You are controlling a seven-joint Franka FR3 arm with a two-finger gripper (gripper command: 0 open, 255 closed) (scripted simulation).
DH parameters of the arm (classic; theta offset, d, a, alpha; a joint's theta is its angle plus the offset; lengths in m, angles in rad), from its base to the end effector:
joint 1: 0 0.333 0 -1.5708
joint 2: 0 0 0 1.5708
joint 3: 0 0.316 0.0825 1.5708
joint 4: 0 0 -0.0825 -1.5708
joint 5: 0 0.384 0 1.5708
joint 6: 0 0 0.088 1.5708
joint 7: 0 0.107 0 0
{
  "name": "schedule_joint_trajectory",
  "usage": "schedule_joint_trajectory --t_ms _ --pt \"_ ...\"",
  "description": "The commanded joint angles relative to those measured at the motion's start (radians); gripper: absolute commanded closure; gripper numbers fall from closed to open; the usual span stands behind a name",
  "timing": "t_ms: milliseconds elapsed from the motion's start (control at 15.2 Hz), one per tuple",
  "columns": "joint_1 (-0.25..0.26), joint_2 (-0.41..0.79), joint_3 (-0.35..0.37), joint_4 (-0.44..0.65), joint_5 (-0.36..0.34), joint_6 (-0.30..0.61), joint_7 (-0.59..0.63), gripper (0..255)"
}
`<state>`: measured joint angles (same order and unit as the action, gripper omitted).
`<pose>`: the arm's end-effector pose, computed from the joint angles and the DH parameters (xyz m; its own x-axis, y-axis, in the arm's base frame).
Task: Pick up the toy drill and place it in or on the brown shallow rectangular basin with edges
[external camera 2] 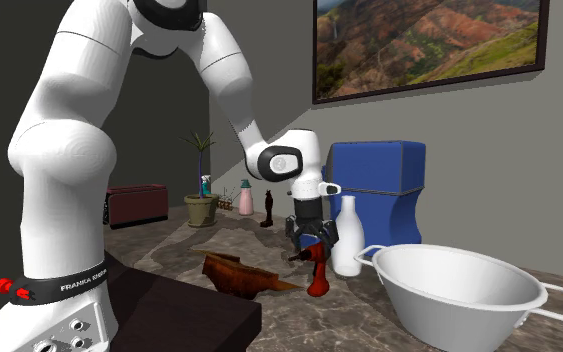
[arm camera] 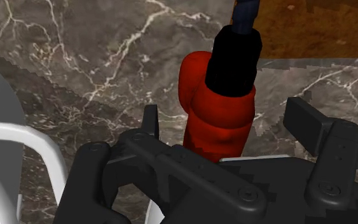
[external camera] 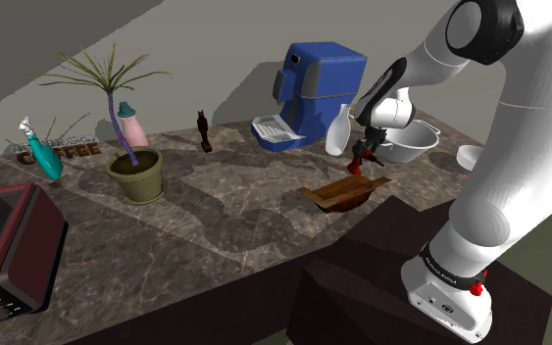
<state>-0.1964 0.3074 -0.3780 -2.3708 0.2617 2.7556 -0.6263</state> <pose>0.4258 -0.2942 0.2146 0.9826 -0.1596 0.0954 -0.1653 -0.9847 0.0546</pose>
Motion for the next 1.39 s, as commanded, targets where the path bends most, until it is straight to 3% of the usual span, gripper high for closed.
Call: schedule_joint_trajectory --t_ms 0,66,660,1320 --pt "0.0 0.0 0.0 0.0 0.0 0.0 0.0 0" --pt "0.0 0.0 0.0 0.0 0.0 0.0 0.0 255" --pt "0.0 0.0 0.0 0.0 0.0 0.0 0.0 255" --pt "0.051 -0.131 -0.071 -0.003 -0.125 -0.117 0.09 255"
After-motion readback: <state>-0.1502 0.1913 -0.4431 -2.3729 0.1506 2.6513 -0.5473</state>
